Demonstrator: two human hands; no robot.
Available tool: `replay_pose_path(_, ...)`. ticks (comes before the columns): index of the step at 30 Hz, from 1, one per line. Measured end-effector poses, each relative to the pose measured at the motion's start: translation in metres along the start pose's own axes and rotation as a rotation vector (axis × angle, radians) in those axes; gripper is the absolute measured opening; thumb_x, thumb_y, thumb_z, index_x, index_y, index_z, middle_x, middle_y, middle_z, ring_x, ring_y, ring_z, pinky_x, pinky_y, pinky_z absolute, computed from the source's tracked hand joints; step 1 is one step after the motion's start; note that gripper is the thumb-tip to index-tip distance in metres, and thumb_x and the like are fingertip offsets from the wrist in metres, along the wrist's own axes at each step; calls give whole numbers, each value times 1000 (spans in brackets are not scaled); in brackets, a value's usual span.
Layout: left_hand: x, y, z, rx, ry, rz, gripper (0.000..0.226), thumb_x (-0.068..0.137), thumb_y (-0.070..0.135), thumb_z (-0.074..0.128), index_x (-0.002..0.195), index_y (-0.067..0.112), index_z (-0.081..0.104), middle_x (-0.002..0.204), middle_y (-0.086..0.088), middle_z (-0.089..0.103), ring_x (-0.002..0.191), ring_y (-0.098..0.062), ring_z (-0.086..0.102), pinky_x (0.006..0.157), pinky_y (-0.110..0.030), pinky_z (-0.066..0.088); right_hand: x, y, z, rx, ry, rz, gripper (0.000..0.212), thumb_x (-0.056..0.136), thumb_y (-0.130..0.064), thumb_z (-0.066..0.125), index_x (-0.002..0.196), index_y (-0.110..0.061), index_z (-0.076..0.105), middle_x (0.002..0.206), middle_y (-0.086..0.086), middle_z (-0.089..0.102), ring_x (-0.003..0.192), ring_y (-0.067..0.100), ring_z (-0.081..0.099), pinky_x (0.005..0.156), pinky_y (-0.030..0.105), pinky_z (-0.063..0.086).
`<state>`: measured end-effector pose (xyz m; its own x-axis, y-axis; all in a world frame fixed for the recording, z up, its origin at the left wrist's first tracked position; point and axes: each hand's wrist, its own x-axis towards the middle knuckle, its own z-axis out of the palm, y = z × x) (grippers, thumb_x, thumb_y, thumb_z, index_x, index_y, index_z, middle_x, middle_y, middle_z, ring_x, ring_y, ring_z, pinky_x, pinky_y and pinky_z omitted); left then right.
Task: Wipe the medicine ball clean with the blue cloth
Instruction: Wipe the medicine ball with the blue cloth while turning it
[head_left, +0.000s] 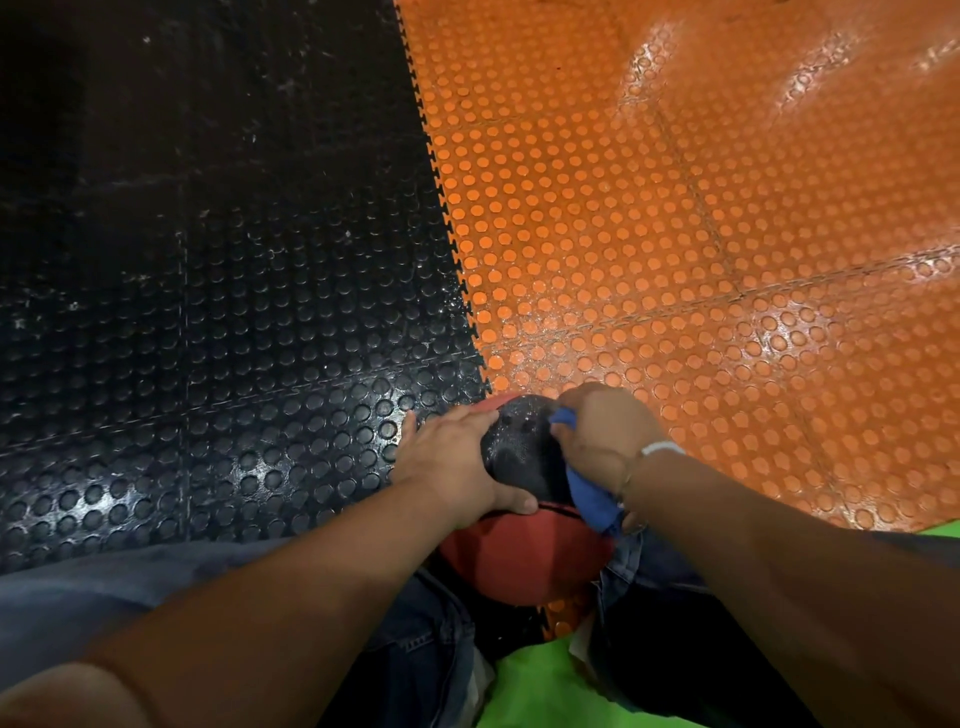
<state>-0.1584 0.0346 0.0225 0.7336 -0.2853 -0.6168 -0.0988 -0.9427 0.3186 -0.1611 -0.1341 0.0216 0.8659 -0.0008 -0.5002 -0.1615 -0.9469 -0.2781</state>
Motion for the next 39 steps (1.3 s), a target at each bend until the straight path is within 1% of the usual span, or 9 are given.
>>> replay_pose_path(4, 2, -3, -4, -38, -25, 8, 110, 56, 66, 78, 148, 31, 28, 150, 10, 31, 137, -15, 28, 118, -37, 13, -17, -22, 4, -13, 36, -289, 26, 90, -24, 52, 113, -21, 63, 121, 0, 58, 107, 22, 55, 91, 30, 46)
replay_pose_path(6, 4, -6, -7, -71, -43, 23, 108, 57, 61, 80, 148, 32, 29, 151, 11, 30, 137, -17, 29, 114, -34, 26, -9, -10, -2, 23, 6, -213, 31, 92, -25, 52, 122, -21, 58, 128, 0, 55, 113, 22, 53, 95, 28, 42)
replay_pose_path(10, 5, -7, -6, -123, -47, 20, 107, 57, 54, 84, 147, 33, 30, 152, 11, 29, 138, -16, 30, 113, -34, 28, -5, 3, -5, 4, 3, -17, 33, 94, -30, 49, 121, -12, 55, 126, 10, 54, 113, 28, 51, 91, 32, 43)
replay_pose_path(15, 6, -6, -5, -142, -29, -4, 109, 52, 51, 87, 145, 26, 36, 148, 5, 35, 134, -15, 35, 108, -26, 30, -24, -21, 6, 3, 33, -293, 38, 93, -28, 49, 130, -18, 49, 134, 0, 49, 123, 20, 42, 103, 25, 29)
replay_pose_path(19, 2, -2, -2, -124, -42, 4, 110, 58, 59, 82, 149, 28, 28, 154, 7, 27, 140, -15, 28, 110, -28, 27, -13, 3, -2, 76, 85, -41, 33, 95, -27, 49, 124, -12, 55, 129, 7, 54, 118, 26, 49, 95, 30, 39)
replay_pose_path(24, 7, -1, -4, -107, -53, 30, 109, 58, 56, 83, 148, 26, 30, 154, 7, 28, 139, -15, 31, 110, -28, 30, -31, -10, 11, -123, 39, -489, 27, 85, -15, 57, 111, -11, 66, 115, 6, 65, 106, 31, 59, 92, 40, 49)
replay_pose_path(29, 8, 2, -4, -115, -55, 46, 109, 60, 59, 80, 149, 28, 27, 156, 11, 23, 141, -16, 27, 114, -34, 28, -15, 1, -2, -48, 62, -204, 38, 96, -23, 46, 134, -18, 48, 137, -1, 50, 127, 19, 43, 101, 24, 33)
replay_pose_path(34, 9, -1, -5, -112, -43, 61, 108, 62, 58, 80, 150, 25, 27, 156, 9, 23, 141, -14, 27, 114, -30, 26, -34, -15, 11, -60, 9, -389, 31, 93, -17, 47, 122, -14, 58, 124, 2, 59, 117, 24, 48, 99, 31, 38)
replay_pose_path(39, 6, 1, -4, -100, -37, 69, 107, 63, 62, 77, 150, 25, 25, 157, 9, 20, 142, -16, 25, 115, -32, 26, -14, 0, 1, 80, 124, -7, 28, 94, -22, 51, 120, -17, 61, 122, 4, 60, 110, 22, 56, 84, 20, 38)
